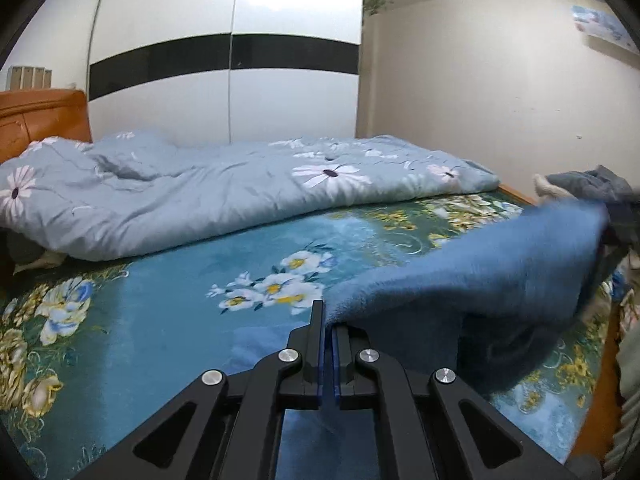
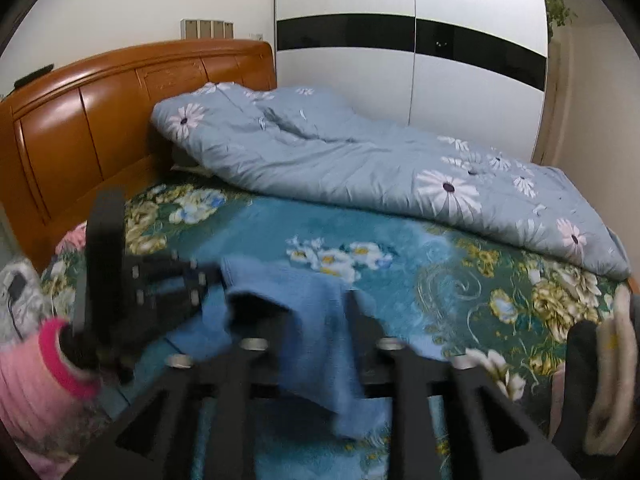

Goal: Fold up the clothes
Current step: 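Hold the shirt with both grippers and shake it out in the air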

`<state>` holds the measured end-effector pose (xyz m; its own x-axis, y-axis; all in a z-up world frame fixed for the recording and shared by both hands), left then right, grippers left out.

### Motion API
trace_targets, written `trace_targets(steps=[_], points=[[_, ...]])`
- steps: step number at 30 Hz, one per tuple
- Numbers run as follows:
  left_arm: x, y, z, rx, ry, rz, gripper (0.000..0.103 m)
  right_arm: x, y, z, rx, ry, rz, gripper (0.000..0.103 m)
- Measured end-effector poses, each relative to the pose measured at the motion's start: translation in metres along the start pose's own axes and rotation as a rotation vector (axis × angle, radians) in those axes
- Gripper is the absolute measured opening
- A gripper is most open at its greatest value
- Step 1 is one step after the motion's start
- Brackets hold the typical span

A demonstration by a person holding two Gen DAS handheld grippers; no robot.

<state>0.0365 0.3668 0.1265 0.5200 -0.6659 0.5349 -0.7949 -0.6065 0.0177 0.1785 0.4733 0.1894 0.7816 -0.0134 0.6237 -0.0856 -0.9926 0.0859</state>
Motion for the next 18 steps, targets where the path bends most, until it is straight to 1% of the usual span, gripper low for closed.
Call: trace_targets(steps=[2,7,10,13,17,18], points=[[-0.006,0.002,-0.003,0.0,0.008,-0.01,0.003,-0.001,-0.008,0.018,-0.014,0.02,-0.003,0.046],[-0.029,0.002,-0.011,0.016,0.043,-0.028,0.003,-0.017,-0.023,0.068,-0.097,0.07,-0.025,0.047],[-0.042,0.001,-0.014,0.023,0.063,-0.038,0.003,-0.038,-0.022,0.1,-0.137,0.113,-0.05,0.047],[-0.051,0.001,-0.015,0.021,0.078,-0.047,0.003,-0.05,-0.021,0.13,-0.192,0.125,-0.068,0.047],[-0.058,0.001,-0.015,0.029,0.09,-0.05,0.003,-0.07,-0.013,0.157,-0.228,0.158,-0.106,0.047],[-0.06,0.001,-0.014,0.03,0.093,-0.053,0.003,-0.076,-0.012,0.16,-0.235,0.163,-0.104,0.047]])
Point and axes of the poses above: each gripper's, at about its wrist camera, not at the fingertips, and x roughly against the way its jaws point, y to its left, z to its underside, the point moved 4 cm from there along -x, roughly the way its jaws point, and after that the axes turned 9 degrees about -z, right-handed, at the moved point
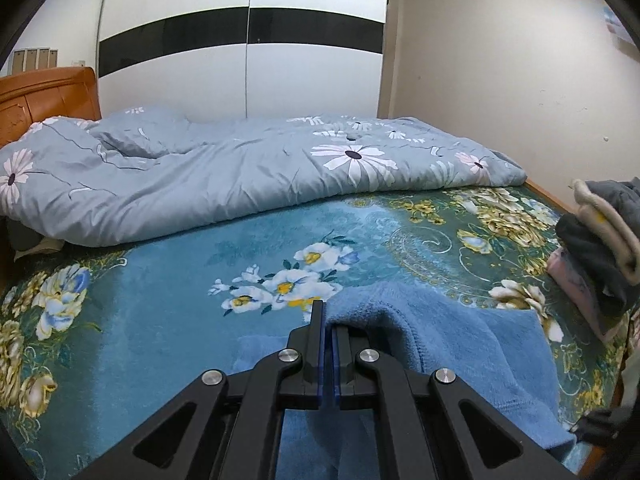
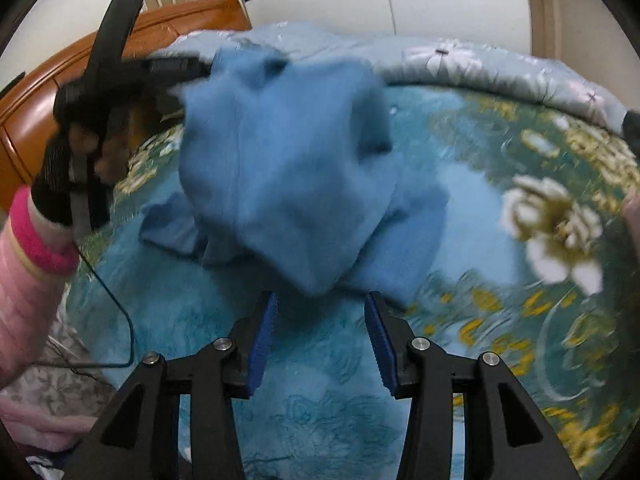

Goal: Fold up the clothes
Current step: 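Hold the shirt with both grippers and shake it out in the air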

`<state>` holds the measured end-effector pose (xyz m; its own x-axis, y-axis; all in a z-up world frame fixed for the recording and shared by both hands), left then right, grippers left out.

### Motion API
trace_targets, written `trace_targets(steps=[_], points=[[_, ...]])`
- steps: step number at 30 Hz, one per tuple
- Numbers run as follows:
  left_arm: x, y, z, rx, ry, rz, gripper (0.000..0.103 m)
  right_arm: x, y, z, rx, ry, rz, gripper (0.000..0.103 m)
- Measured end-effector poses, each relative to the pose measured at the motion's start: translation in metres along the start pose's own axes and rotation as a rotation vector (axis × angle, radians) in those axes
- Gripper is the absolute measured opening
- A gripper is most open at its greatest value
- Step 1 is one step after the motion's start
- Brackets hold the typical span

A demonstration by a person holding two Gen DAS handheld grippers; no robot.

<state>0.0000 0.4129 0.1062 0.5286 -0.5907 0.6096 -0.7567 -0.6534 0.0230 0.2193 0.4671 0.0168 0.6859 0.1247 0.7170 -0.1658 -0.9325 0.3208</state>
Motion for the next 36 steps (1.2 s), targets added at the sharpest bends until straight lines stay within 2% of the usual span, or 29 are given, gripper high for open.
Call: trace_targets(steps=[6,7,8,9,10,13,18,21,25,30,36], points=[[0.002,0.004,0.002,0.0,0.002,-0.015,0.003,-0.008,-0.021,-0.017,-0.13,-0.094,0.015,0.047],[0.003,0.005,0.002,0.001,0.001,-0.016,0.003,-0.006,-0.025,-0.02,-0.155,-0.113,0.018,0.044],[0.006,0.007,0.002,0.005,-0.002,-0.016,0.003,-0.004,-0.028,-0.022,-0.176,-0.127,0.027,0.038],[0.009,0.01,0.001,0.009,-0.005,-0.016,0.003,-0.002,-0.031,-0.024,-0.192,-0.135,0.033,0.019],[0.013,0.011,0.001,0.008,-0.012,-0.02,0.003,0.002,-0.034,-0.026,-0.21,-0.142,0.039,0.005],[0.03,0.014,-0.001,-0.011,-0.044,-0.044,0.003,0.021,-0.039,-0.039,-0.242,-0.185,0.086,0.004],[0.084,0.019,-0.021,-0.046,-0.175,-0.112,0.003,0.095,-0.033,-0.085,-0.176,-0.333,0.211,0.003],[0.129,0.024,-0.038,-0.061,-0.272,-0.152,0.003,0.143,-0.013,-0.117,-0.103,-0.422,0.255,0.003],[0.2,0.029,-0.052,-0.09,-0.408,-0.226,0.003,0.197,0.034,-0.151,0.031,-0.527,0.319,0.003],[0.276,0.043,-0.05,-0.099,-0.521,-0.273,0.003,0.246,0.094,-0.161,0.154,-0.608,0.363,0.003],[0.357,0.052,-0.03,-0.157,-0.649,-0.338,0.003,0.287,0.151,-0.143,0.277,-0.678,0.37,0.003]])
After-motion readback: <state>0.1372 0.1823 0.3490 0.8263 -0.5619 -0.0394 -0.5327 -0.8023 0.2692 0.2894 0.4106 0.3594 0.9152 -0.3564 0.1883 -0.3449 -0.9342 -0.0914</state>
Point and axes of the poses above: each gripper's, at about its wrist camera, not at the fingertips, and x roughly against the way its jaws point, y to its left, z to its underside, the point moved 4 cm from there along -x, roughly the way its jaws point, and after that the axes turned 9 degrees about -z, right-handed, at the moved point
